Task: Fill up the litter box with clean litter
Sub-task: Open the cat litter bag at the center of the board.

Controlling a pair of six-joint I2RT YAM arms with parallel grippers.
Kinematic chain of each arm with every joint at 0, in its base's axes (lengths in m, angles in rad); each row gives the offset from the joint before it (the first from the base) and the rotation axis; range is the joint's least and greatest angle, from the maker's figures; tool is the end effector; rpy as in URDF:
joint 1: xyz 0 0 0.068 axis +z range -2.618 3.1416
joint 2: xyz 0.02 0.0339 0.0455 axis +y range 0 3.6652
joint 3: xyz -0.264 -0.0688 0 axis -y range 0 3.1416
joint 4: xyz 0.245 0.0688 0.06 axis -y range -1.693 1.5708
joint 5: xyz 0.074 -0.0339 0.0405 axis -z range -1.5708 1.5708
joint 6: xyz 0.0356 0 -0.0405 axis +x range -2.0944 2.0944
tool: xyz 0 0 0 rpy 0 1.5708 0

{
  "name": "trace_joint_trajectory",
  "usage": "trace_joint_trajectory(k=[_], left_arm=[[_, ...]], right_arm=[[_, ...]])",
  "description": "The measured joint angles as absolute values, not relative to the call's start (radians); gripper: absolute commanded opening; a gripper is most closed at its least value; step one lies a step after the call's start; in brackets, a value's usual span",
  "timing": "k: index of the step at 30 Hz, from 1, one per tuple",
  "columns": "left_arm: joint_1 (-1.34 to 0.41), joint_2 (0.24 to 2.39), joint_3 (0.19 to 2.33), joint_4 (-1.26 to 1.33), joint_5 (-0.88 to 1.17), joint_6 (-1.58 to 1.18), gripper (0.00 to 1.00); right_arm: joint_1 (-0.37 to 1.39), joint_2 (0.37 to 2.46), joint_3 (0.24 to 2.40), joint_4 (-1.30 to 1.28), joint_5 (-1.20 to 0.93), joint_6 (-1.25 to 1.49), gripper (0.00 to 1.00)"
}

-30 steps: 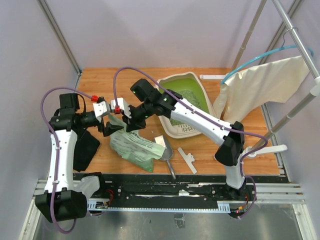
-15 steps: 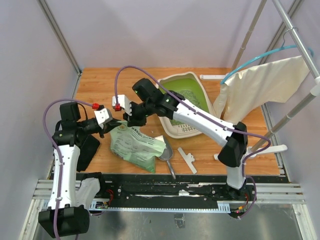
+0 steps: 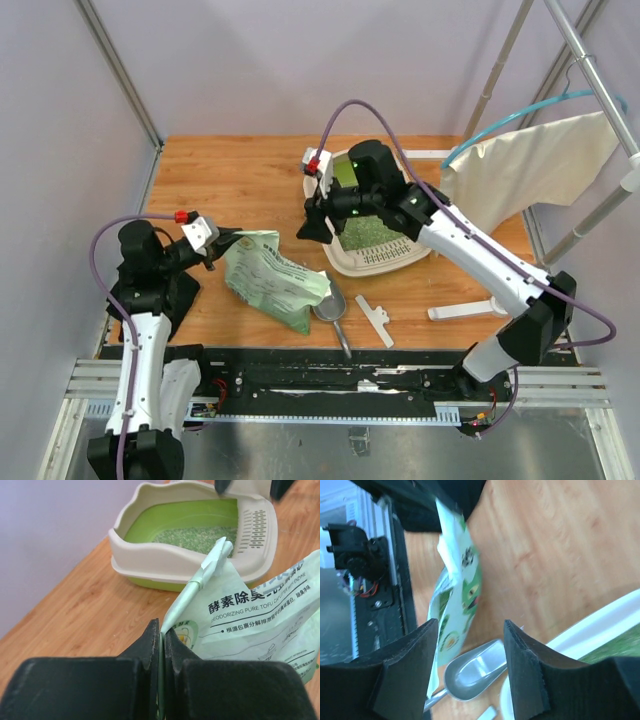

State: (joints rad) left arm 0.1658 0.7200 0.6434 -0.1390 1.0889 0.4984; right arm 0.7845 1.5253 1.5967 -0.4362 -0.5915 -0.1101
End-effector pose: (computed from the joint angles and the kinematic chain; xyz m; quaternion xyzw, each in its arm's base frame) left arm 0.1618 -0.0049 0.3093 0.4306 0.6035 -0.2066 0.6385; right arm 0.2300 0.2577 0.4176 -0.4898 0.6389 0.4060 0.4325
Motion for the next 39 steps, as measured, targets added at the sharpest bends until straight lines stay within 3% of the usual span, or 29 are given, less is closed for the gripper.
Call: trace_joint_trajectory(k=[6,19,24,30,37,39], left_arm=[[0.166,0.579,0.530,0.044,1.028,0.373,0.01],[0.167,0.339,0.427,0.012,0.921,0.323,0.00],[0.167,0.317,0.427,-0.013,0.907,0.315,0.01],[0.167,0.302,0.427,-0.030,0.898,0.311,0.00],[0.167,0.298,0.427,-0.024,0.897,0.285,0.01],[0.165,0.299,0.427,-0.023,0.897,0.278,0.00]], right_arm=[[0.786,1.608,1.495,-0.438,-0.651,0.010,0.50],[0.847,1.649,1.486,-0.437,-0.687,0.080,0.46],[0.863,1.653,1.486,-0.437,-0.687,0.084,0.50],[0.865,1.654,1.495,-0.438,-0.682,0.105,0.43],[0.884,1.690,1.516,-0.458,-0.665,0.091,0.44],[0.902,1.710,1.516,-0.468,-0.656,0.081,0.40]])
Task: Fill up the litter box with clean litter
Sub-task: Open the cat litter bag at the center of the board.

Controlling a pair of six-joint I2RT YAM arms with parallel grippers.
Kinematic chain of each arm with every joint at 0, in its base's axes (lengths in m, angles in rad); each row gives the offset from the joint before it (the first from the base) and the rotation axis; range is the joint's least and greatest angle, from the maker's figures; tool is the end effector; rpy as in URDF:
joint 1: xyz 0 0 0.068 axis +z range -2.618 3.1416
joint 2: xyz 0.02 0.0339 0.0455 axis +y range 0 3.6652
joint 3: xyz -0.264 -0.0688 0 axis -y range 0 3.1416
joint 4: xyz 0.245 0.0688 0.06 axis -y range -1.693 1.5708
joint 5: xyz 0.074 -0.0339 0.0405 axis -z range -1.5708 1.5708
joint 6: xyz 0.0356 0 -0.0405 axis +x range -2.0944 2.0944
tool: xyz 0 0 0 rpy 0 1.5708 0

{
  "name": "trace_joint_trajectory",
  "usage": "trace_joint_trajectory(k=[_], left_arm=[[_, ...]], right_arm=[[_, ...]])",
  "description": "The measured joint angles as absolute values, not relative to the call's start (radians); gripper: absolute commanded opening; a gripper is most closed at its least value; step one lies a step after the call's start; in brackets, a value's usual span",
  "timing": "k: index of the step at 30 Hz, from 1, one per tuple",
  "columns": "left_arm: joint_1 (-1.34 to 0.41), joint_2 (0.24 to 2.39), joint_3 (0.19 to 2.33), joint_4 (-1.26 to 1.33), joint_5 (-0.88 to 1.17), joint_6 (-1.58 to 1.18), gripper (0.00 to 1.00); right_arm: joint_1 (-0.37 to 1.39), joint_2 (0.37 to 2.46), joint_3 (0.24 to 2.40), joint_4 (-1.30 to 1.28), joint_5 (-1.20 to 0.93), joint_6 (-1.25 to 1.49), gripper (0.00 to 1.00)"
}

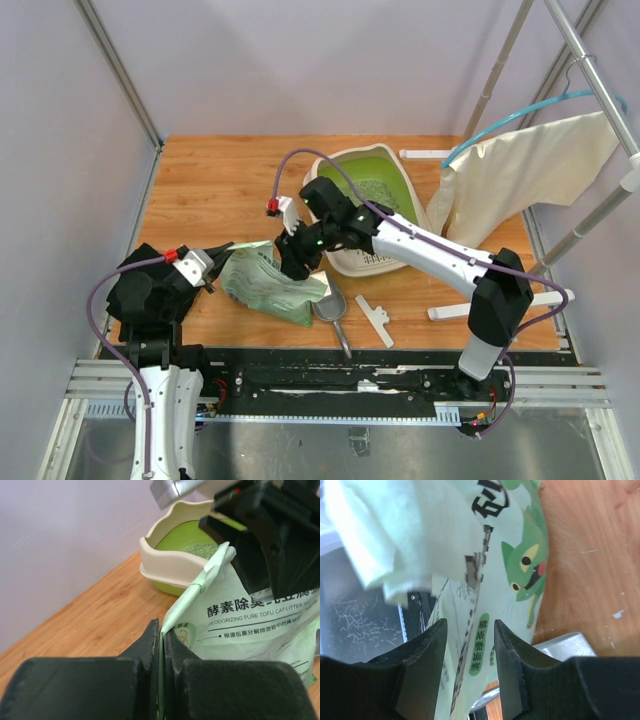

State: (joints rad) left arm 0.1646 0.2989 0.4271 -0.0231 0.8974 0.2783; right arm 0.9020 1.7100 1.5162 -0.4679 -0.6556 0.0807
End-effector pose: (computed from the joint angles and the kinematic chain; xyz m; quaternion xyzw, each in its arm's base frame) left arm 0.1019 -0.0113 0.2922 0.3562 0.5835 -0.1360 0.7171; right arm 0.2243 0.3188 0.3238 -0.4692 0.7235 0.4512 0.2300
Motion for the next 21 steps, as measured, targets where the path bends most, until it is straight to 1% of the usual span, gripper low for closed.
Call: trace_joint_trajectory(k=[2,5,9,15,21], left_arm=[[0.160,0.302,0.427,-0.018,0.898,0.270,0.01],[0.155,0.308,0.427,-0.014,0.897,0.257,0.01],[0.154,0.310,0.427,-0.007,0.881,0.235,0.01],[0.147,0.315,0.427,-0.005,0.815,0.200,0.00],[0.146,0.319,0.427,-0.006,0.805,0.202,0.01]], right_arm=[[0.928,1.731,1.517,-0.476,-0.643,0.070,0.27],[0.953,1.751,1.528,-0.493,-0.612,0.056,0.14],[0.963,1.749,1.556,-0.499,-0.485,0.051,0.01],[0.972,1.699,1.569,-0.470,-0.184,0.066,0.01],[0.979,1.707,1.587,-0.423,-0.010,0.116,0.02]])
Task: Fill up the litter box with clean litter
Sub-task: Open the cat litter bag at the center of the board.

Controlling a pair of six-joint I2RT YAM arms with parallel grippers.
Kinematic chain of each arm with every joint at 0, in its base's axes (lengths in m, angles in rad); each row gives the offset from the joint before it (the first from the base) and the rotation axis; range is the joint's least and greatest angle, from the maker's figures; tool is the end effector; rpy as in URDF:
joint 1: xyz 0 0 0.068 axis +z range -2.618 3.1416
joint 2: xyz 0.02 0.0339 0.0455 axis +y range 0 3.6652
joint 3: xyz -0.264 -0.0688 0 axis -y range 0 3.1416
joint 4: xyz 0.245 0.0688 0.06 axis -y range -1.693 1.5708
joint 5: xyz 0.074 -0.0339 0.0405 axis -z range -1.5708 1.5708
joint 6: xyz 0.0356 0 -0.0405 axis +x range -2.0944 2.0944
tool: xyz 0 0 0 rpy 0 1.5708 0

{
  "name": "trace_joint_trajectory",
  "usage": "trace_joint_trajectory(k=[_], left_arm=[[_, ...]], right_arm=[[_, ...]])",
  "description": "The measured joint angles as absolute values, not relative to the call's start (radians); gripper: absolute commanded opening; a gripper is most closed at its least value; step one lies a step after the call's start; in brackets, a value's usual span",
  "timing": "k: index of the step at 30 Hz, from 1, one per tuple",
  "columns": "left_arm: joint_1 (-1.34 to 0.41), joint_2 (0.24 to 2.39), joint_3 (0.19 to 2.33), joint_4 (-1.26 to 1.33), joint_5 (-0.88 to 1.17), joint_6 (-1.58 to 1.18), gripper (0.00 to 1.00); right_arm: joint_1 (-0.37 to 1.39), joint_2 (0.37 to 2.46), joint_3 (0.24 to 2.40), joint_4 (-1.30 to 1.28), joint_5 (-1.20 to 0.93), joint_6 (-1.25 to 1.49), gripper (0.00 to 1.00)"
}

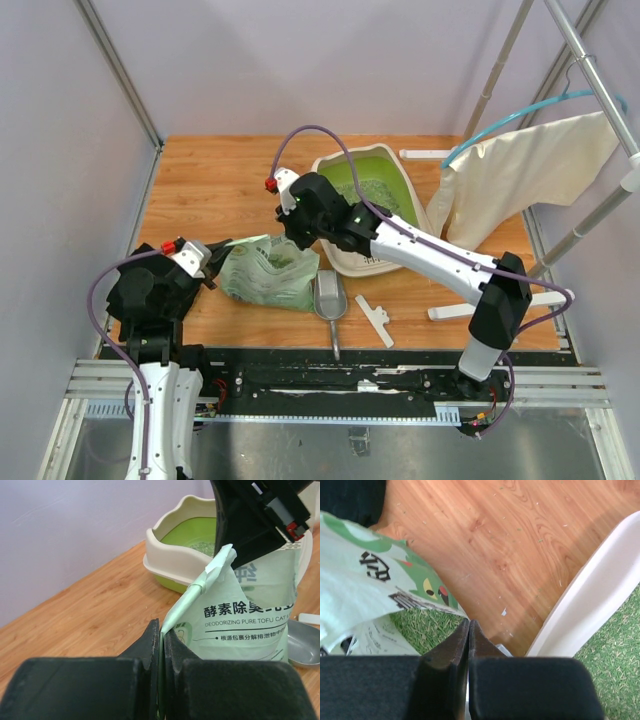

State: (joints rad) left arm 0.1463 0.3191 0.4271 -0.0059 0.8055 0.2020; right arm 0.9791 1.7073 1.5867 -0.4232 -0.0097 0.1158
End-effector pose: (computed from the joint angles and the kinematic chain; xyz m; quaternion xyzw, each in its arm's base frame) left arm 0.1072 -0.0102 0.2924 0.3080 0.6081 -0.1404 0.7181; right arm 0.2229 0.3323 0.3484 -0.3666 0.7901 0.2593 0.4172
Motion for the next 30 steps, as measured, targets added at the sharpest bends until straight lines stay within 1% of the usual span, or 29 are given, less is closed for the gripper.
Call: trace_joint_trajectory(k=[2,4,5,7,9,11,13,18,21,23,25,27,28,30], left_arm=[[0.146,0.316,0.426,-0.011,0.805,0.209,0.01],[0.146,0.313,0.426,-0.023,0.801,0.218,0.00],[0.146,0.312,0.426,-0.028,0.796,0.224,0.00],[0.146,0.311,0.426,-0.034,0.779,0.238,0.01],[0.146,0.306,0.426,-0.046,0.764,0.253,0.01],[0.146,0.303,0.426,-0.049,0.758,0.265,0.01],[0.146,0.303,0.426,-0.050,0.757,0.271,0.00],[0.146,0.303,0.426,-0.052,0.764,0.284,0.01],[0.146,0.303,0.426,-0.060,0.775,0.302,0.01],[0.146,0.303,0.426,-0.067,0.783,0.315,0.03],[0.146,0.303,0.426,-0.072,0.791,0.329,0.08],[0.146,0.303,0.426,-0.075,0.798,0.337,0.09],[0.146,0.304,0.426,-0.078,0.801,0.341,0.08],[0.146,0.311,0.426,-0.084,0.807,0.358,0.01]], right_arm=[[0.979,1.729,1.607,-0.414,0.001,0.127,0.07],[0.977,1.743,1.615,-0.403,-0.005,0.132,0.17],[0.975,1.744,1.615,-0.402,-0.014,0.134,0.24],[0.973,1.742,1.615,-0.402,-0.041,0.139,0.47],[0.957,1.728,1.614,-0.413,-0.068,0.142,0.63],[0.934,1.686,1.599,-0.428,-0.074,0.149,0.76],[0.908,1.599,1.542,-0.436,-0.045,0.157,0.83],[0.879,1.324,1.309,-0.451,0.066,0.221,0.85],[0.879,1.222,1.132,-0.455,0.076,0.308,0.84],[0.882,1.208,1.039,-0.458,0.067,0.364,0.83],[0.889,1.216,0.949,-0.464,0.045,0.425,0.82],[0.907,1.227,0.897,-0.473,0.025,0.468,0.83],[0.926,1.237,0.886,-0.477,0.015,0.485,0.83],[0.982,1.274,0.888,-0.471,0.003,0.516,0.82]])
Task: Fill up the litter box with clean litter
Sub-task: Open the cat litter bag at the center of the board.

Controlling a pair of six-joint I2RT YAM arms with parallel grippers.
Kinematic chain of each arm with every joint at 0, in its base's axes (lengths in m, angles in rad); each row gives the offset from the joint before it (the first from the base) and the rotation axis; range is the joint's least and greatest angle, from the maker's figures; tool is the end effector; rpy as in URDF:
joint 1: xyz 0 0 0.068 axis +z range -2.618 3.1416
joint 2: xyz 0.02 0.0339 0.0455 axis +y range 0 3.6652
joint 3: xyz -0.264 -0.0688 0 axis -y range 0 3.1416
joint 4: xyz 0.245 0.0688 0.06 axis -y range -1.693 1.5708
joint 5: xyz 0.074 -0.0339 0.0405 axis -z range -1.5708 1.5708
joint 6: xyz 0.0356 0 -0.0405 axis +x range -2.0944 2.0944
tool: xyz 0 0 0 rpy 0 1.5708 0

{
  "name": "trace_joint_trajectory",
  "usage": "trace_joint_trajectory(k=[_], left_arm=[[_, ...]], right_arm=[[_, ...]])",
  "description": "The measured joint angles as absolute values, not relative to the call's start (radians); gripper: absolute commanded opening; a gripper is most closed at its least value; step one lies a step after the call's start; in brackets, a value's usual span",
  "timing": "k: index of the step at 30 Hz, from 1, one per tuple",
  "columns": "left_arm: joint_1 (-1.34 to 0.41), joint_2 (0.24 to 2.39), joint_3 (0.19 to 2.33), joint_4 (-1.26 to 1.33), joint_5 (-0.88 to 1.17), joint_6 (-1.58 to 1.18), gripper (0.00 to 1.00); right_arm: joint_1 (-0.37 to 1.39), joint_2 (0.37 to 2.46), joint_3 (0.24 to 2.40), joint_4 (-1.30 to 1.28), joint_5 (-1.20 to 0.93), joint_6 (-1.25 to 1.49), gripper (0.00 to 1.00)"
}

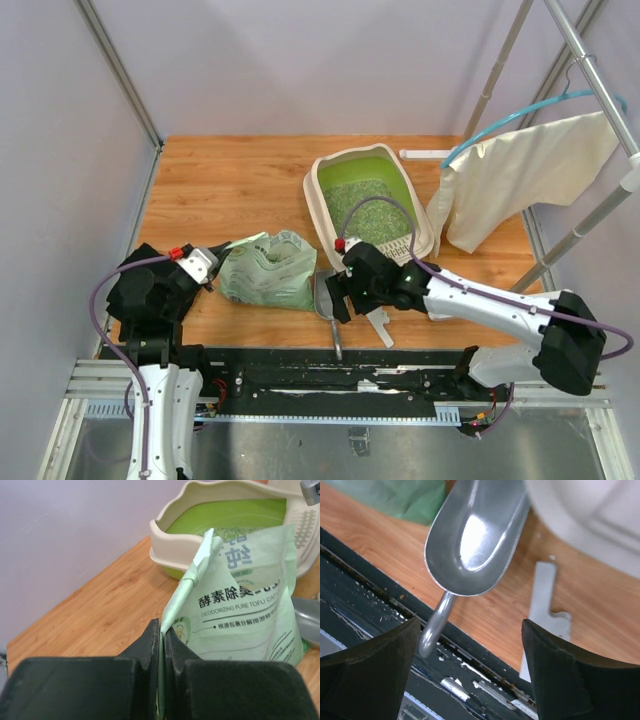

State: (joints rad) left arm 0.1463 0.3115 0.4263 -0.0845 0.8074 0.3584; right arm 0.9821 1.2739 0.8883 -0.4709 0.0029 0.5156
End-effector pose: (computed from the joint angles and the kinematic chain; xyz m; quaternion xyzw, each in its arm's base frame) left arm 0.1064 -0.0103 0.2851 0.3481 0.6069 -0.1001 0.7074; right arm 0.1468 0.2196 0.2466 -0.2161 0.9116 0.2370 0.2570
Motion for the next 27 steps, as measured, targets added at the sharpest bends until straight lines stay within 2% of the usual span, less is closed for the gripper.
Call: trace_joint_trajectory(k=[9,13,18,24,27], left_arm=[[0.134,0.397,0.557,-0.339,0.874,0.543,0.00],[0.133,0.390,0.605,-0.467,0.892,0.613,0.01],[0.124,0.344,0.607,-0.532,0.880,0.656,0.00],[0.116,0.270,0.596,-0.570,0.840,0.674,0.00],[0.108,0.233,0.586,-0.579,0.818,0.675,0.00]], right_arm=[[1.091,1.350,0.893,-0.429,-0.002,0.537,0.85],[1.091,1.317,0.929,-0.367,-0.004,0.403,0.88],[1.085,1.317,1.088,-0.312,-0.035,0.228,0.90],[1.075,1.401,1.173,-0.212,-0.113,0.039,0.86],[1.067,1.432,1.129,-0.167,-0.164,-0.043,0.78]])
